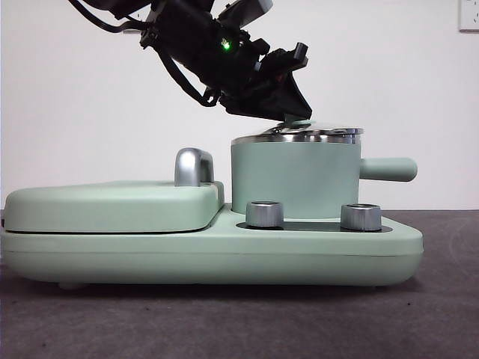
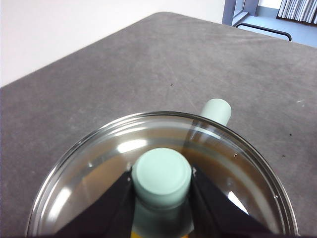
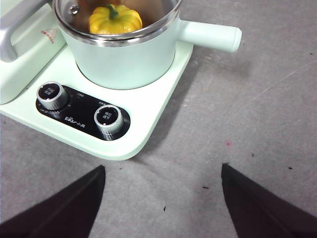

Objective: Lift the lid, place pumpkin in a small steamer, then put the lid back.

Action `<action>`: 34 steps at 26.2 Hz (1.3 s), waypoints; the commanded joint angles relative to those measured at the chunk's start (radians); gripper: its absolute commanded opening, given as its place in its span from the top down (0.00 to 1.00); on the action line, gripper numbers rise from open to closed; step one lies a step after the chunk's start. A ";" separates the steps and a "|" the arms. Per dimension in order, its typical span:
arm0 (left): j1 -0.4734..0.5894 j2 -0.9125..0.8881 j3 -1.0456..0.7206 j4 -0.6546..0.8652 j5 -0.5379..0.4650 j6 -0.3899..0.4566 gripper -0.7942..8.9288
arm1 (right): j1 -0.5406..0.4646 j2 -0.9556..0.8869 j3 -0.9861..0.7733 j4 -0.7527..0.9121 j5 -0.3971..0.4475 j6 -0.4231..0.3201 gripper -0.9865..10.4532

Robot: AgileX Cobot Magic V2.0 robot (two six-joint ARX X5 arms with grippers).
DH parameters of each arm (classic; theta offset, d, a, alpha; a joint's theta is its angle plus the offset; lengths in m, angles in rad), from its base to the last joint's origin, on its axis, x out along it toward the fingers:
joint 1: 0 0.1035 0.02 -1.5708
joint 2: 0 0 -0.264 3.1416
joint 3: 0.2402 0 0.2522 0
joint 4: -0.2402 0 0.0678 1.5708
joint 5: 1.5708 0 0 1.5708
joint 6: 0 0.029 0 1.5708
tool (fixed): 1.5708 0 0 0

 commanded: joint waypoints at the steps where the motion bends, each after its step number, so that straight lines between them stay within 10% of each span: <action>1: 0.002 -0.013 0.016 -0.005 0.001 -0.004 0.91 | 0.008 0.002 0.005 0.011 0.005 0.009 0.60; 34: -0.012 -0.024 0.017 0.021 -0.025 0.061 0.91 | 0.008 0.003 0.005 0.010 0.031 0.010 0.60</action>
